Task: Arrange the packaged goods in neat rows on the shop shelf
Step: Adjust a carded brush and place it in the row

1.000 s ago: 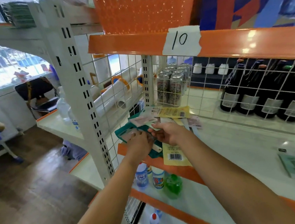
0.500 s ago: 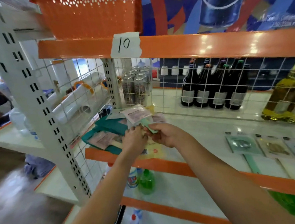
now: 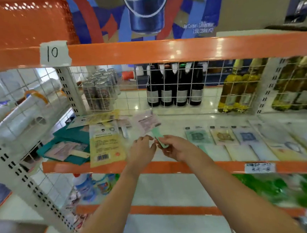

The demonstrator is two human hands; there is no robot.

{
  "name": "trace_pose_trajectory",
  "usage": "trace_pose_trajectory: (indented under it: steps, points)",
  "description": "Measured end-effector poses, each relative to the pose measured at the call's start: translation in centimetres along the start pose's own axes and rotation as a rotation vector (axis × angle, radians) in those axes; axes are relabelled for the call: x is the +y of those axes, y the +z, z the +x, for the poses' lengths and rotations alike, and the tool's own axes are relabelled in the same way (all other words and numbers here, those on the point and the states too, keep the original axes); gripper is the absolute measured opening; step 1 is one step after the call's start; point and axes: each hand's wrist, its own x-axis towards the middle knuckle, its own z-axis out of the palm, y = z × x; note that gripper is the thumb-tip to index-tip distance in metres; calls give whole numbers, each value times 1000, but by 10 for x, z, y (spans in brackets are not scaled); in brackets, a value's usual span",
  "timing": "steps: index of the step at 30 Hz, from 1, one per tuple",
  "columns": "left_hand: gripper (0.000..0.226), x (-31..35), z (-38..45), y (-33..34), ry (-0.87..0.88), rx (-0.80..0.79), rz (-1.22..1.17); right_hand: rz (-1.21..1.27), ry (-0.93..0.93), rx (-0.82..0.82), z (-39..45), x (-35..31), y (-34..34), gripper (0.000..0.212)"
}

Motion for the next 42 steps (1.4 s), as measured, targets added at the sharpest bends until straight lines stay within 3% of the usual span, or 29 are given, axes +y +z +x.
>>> trace_pose_trajectory:
  steps: [24, 42]
  points:
    - [31, 73, -88, 56, -167, -67, -449, 215, 4, 144, -100, 82, -94, 15]
    - [32, 80, -137, 82, -292, -56, -922, 58, -29, 156, -146, 133, -113, 11]
